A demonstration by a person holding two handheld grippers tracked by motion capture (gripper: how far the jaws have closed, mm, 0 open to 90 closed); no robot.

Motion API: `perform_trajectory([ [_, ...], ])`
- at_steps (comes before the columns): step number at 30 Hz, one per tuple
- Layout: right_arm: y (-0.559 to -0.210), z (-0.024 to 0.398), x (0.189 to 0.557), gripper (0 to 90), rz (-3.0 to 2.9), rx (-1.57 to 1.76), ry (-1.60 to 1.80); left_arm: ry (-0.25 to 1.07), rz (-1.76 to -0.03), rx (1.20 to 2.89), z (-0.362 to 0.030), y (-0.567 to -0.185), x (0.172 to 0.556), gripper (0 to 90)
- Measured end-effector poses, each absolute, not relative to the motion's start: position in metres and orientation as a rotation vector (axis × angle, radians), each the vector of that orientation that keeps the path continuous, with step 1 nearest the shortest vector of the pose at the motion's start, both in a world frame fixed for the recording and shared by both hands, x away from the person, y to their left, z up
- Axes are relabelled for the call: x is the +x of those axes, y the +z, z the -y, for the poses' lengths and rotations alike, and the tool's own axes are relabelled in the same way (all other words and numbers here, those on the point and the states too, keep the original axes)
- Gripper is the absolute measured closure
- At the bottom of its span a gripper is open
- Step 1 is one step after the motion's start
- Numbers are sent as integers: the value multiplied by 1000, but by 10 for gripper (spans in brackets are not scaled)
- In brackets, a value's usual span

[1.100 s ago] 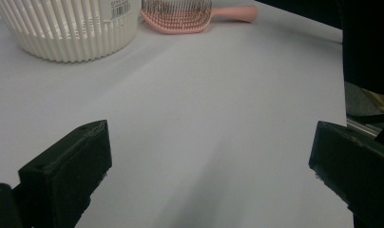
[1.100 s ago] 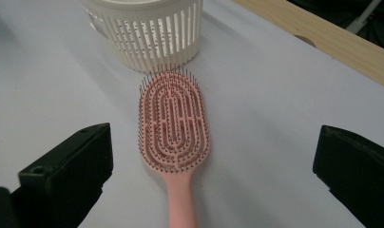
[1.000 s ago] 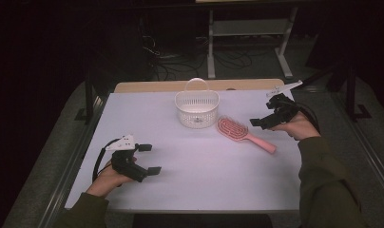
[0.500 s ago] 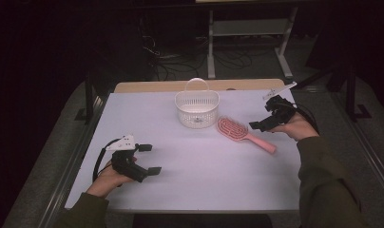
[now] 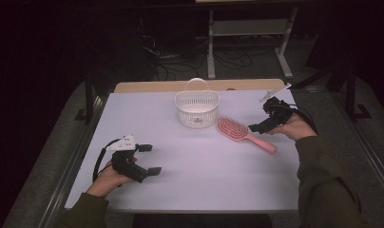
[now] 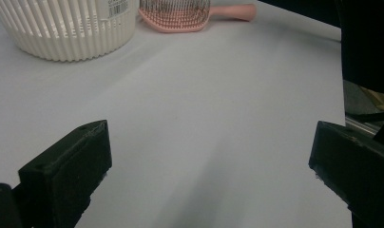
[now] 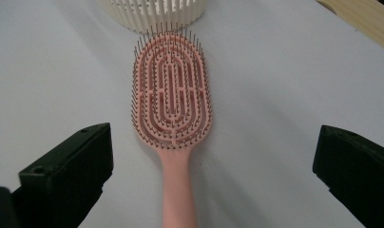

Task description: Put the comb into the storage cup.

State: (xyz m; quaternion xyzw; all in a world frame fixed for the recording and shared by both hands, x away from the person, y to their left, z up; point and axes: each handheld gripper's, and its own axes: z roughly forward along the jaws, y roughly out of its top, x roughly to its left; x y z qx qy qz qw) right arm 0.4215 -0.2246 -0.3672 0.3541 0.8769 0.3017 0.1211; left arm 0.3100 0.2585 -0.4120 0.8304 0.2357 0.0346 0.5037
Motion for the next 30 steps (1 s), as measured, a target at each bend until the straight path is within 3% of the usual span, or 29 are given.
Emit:
perform_trajectory([
  [30,-387,217,428,12,-2667,1032,714,84,-570,2003,-260,-412,310,0],
])
